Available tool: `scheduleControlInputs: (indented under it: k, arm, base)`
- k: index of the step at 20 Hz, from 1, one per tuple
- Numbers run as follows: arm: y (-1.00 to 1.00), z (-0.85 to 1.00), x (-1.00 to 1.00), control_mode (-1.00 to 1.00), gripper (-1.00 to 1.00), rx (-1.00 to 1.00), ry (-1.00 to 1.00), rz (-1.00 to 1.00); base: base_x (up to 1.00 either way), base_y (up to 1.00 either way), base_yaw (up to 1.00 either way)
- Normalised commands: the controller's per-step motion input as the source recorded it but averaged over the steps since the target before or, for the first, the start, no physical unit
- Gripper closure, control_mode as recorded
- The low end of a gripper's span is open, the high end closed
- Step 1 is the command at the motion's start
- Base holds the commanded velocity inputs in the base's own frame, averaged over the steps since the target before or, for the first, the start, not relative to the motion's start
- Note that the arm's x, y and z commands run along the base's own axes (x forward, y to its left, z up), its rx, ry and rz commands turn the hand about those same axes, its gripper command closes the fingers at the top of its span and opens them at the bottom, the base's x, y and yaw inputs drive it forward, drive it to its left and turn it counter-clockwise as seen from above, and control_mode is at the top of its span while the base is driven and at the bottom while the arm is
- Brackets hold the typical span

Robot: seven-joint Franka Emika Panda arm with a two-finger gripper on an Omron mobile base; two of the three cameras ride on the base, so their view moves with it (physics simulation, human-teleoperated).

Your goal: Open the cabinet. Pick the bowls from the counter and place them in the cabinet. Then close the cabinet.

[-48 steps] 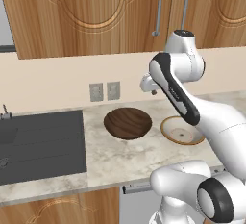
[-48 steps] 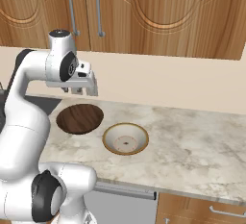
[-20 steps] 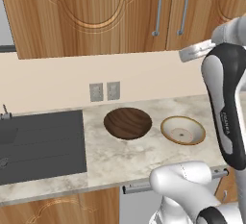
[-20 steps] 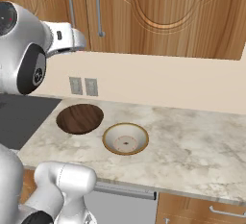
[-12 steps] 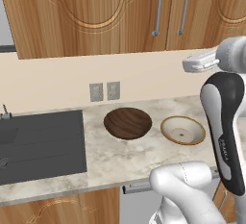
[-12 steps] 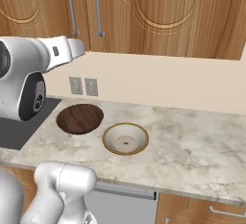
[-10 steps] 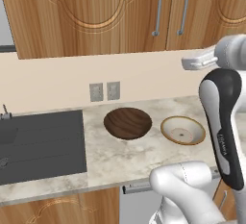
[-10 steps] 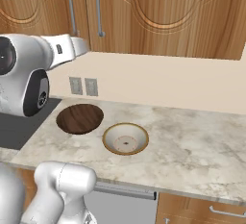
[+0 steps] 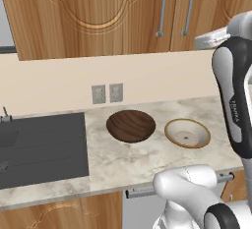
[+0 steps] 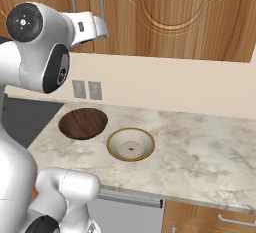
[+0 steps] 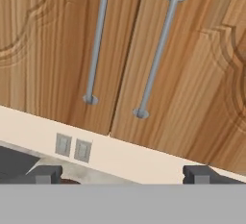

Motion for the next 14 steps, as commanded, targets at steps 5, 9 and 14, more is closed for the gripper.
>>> scheduleControlInputs:
  k: [5, 9, 14]
  arm:
    - [-0.06, 0.06, 0.55, -1.0, -1.0, 0.0, 0.0, 0.0]
    - [0.0, 0.0, 0.52, -1.0, -1.0, 0.0, 0.0, 0.0]
    - [0.0, 0.0, 0.48, -1.0, -1.0, 0.0, 0.0, 0.0]
  base:
    - [0.0, 0.0, 0.0]
    - [0.0, 0.0, 0.0]
    - [0.0, 0.0, 0.0]
